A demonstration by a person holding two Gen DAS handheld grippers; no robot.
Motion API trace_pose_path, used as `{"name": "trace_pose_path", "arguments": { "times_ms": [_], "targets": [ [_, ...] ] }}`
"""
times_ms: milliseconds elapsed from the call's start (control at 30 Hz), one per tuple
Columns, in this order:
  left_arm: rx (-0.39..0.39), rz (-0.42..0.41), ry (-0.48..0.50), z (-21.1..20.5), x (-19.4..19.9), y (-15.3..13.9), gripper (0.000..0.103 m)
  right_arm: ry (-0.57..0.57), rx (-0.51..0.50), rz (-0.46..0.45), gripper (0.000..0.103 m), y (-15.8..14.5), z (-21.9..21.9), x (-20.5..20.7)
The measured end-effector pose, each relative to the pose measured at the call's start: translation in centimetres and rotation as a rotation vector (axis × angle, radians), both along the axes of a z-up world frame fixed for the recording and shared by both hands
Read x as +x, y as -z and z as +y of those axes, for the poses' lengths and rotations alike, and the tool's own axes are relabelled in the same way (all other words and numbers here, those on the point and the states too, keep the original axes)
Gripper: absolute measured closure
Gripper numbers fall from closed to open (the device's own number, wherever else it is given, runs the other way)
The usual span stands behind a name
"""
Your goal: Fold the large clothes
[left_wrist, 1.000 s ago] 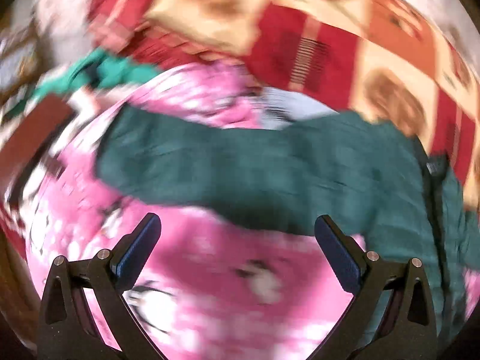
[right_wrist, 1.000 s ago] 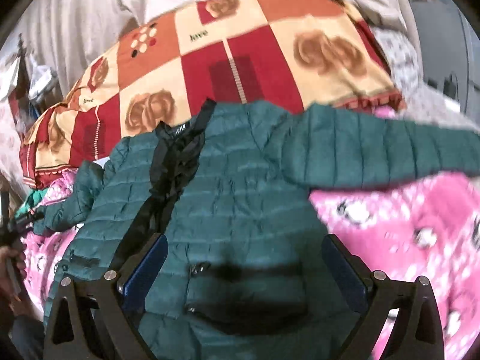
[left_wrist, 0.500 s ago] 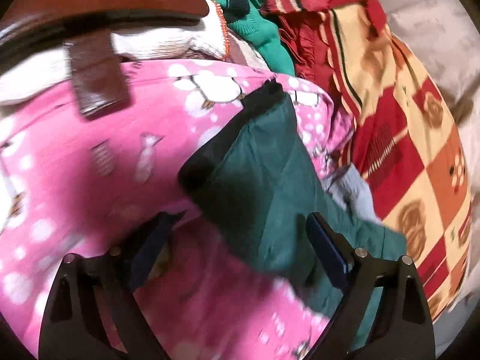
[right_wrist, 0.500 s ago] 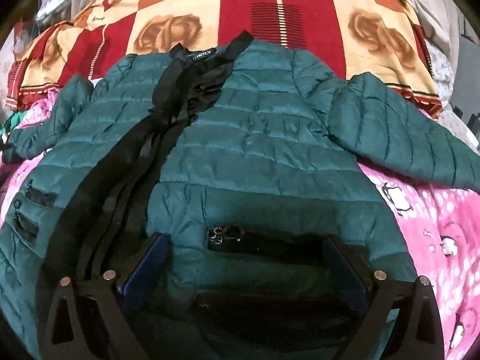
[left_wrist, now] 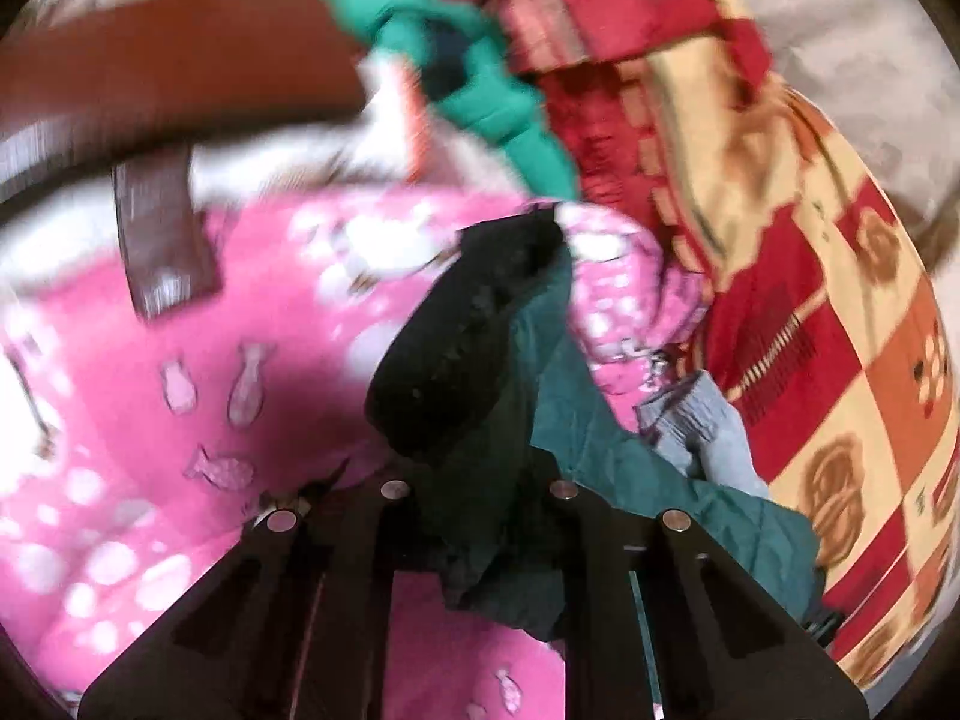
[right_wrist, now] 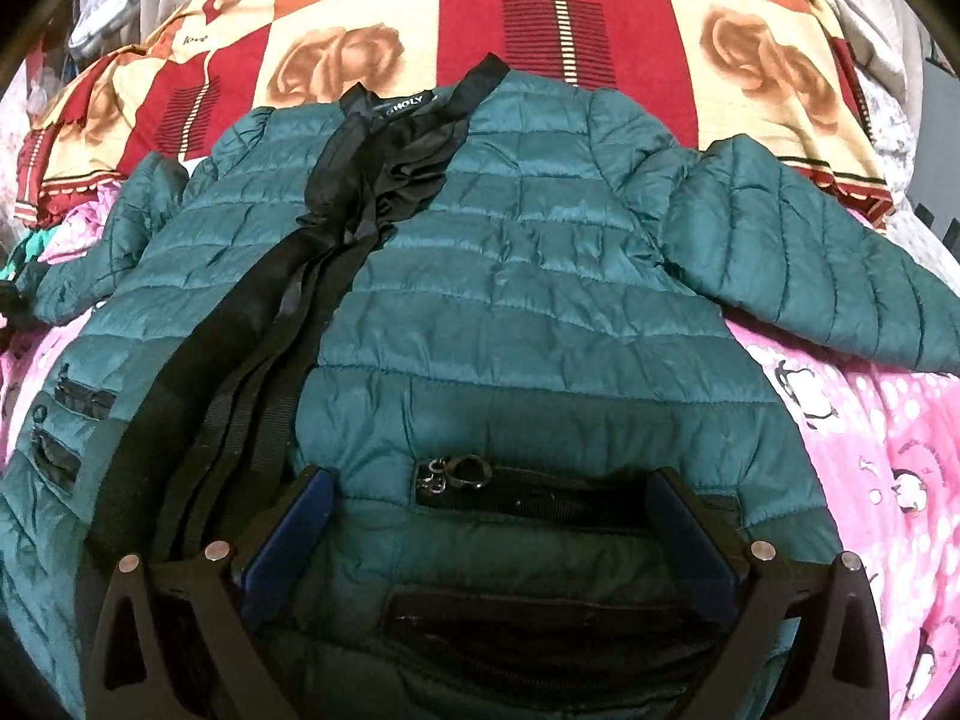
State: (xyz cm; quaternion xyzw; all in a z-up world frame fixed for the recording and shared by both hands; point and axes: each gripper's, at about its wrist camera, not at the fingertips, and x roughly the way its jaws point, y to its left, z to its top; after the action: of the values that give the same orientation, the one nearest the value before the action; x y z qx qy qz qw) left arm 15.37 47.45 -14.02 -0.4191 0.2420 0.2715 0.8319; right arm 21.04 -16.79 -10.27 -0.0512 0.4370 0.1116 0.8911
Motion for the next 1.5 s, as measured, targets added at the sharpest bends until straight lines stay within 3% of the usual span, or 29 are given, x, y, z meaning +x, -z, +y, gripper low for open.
{"name": "trace_pose_path", "arguments": {
  "times_ms": [133,400,533,767,1033,1167,1333,1500],
  "targets": [
    [0.101,0.002,0.083,-2.2,0.8,-4.1,0.091,0.009,0.035,0.002,0.000,-0.8,-0.9,-0.7],
    [0.142,-0.041,0.325,-11.4,6.5,-7.5,0.091,0.053,0.044,-0.070,0.000,-3.5,-4.2,-2.8],
    [0.145,-0.055,0.438,-17.2,9.3,-7.7,0.091,0.096,-0.057,-0.103,0.000,-3.8,-5.6,-3.4],
    [0.154,-0.050,0.617,-26.4,14.2,-7.8,0.091,0.125,-0.196,-0.085,0.001,-2.8,-7.6,-3.8],
    [0.099,-0.094,0.785,-36.0,18.6,-8.2,0.091,0.141,-0.182,-0.036,0.001,-2.3,-9.1,-3.1],
    [0.085,-0.122,0.899,-42.1,20.5,-8.8,0.091,0.150,-0.153,-0.059,0.001,-2.9,-9.4,-3.1],
    [0.079,-0.126,1.034,-49.2,22.3,-9.0,0.091,0.226,-0.098,-0.073,0.001,-3.9,-11.8,-2.7],
    [0.069,-0.104,1.111,-54.0,23.2,-7.9,0.091,0.285,-0.061,-0.062,0.001,-4.2,-14.1,-2.5]
  ]
}}
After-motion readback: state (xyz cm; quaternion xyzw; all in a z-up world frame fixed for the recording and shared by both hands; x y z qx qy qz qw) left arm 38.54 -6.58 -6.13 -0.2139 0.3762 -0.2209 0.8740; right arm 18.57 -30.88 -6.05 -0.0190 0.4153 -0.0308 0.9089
